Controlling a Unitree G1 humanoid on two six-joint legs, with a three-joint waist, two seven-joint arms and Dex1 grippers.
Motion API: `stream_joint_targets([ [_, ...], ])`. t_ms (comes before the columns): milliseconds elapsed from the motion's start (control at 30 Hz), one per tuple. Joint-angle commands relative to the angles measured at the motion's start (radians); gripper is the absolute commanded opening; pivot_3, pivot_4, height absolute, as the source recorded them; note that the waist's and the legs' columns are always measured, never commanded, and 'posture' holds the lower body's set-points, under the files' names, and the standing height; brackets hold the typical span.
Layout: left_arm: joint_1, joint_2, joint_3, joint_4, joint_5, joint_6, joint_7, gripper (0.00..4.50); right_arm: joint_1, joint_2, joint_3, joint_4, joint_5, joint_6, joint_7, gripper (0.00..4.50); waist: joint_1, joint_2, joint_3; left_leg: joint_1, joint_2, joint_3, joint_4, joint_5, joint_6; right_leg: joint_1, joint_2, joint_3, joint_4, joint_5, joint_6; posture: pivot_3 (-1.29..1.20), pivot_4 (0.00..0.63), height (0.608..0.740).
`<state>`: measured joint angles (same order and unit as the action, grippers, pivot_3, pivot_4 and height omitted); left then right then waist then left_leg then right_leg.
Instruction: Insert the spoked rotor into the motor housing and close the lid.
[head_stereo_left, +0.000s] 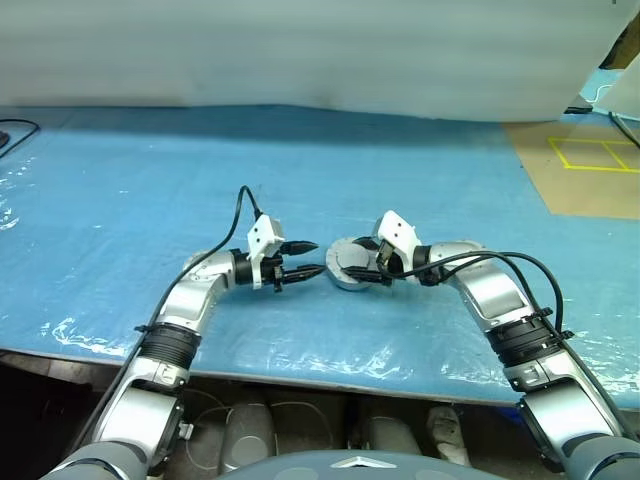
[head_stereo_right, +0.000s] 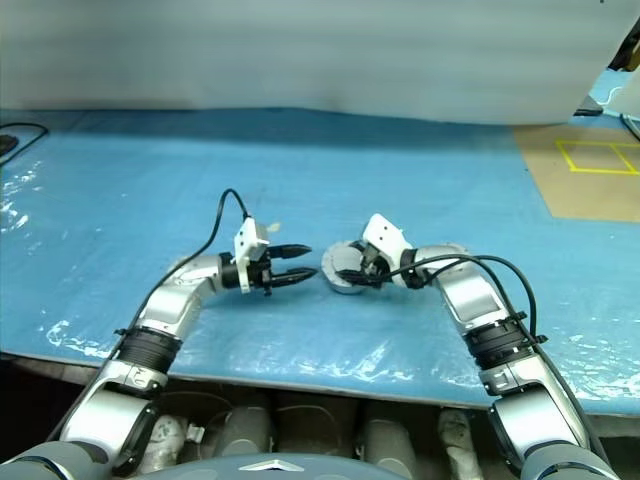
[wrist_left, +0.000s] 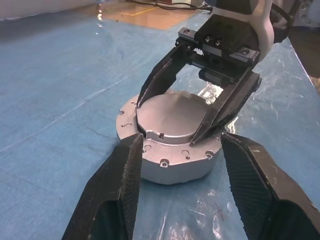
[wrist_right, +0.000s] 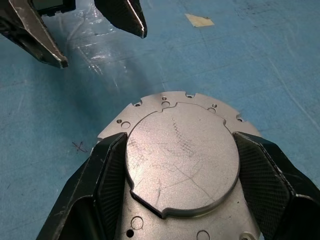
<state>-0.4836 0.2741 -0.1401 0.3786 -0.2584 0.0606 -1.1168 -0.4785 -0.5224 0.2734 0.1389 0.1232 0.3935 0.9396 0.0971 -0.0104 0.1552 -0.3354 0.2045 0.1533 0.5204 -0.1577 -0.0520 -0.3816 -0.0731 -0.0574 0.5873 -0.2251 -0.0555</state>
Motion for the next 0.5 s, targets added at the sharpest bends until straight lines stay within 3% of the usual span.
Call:
stream_joint_targets([
  [33,-0.035,-0.033,-0.004,0.052,0.020,-0.051,0.033,2.41,0.046,-0.017,0.030,0.090,-0.056,0.075,-0.029,2.98,0.000,0.000,0.000,0.000,0.000,0.000,0.000,0.000,0.000,0.000,0.000,0.000,0.000,0.000,0.000,0.00,0.150,0.740],
  [100,-0.045,-0.044,-0.005,0.077,0.010,-0.052,0.004,2.00,0.049,-0.014,0.031,0.082,-0.055,0.078,-0.030,2.98,0.000,0.000,0.000,0.000,0.000,0.000,0.000,0.000,0.000,0.000,0.000,0.000,-0.001,0.000,0.000,0.00,0.150,0.740],
  [300,-0.058,-0.049,-0.007,0.114,0.025,-0.083,-0.004,0.03,0.068,-0.015,0.031,0.060,-0.058,0.080,-0.031,2.98,0.000,0.000,0.000,-0.002,0.000,-0.001,-0.002,0.000,0.000,-0.003,0.000,0.000,-0.001,0.000,0.000,0.00,0.150,0.740],
  [500,-0.085,-0.069,-0.016,0.198,0.083,-0.151,0.056,0.03,0.082,-0.021,0.025,0.043,-0.057,0.089,-0.031,2.98,0.000,0.000,0.000,-0.003,0.000,-0.001,-0.003,0.000,0.000,-0.004,0.000,0.000,-0.001,0.000,0.000,0.00,0.150,0.740],
])
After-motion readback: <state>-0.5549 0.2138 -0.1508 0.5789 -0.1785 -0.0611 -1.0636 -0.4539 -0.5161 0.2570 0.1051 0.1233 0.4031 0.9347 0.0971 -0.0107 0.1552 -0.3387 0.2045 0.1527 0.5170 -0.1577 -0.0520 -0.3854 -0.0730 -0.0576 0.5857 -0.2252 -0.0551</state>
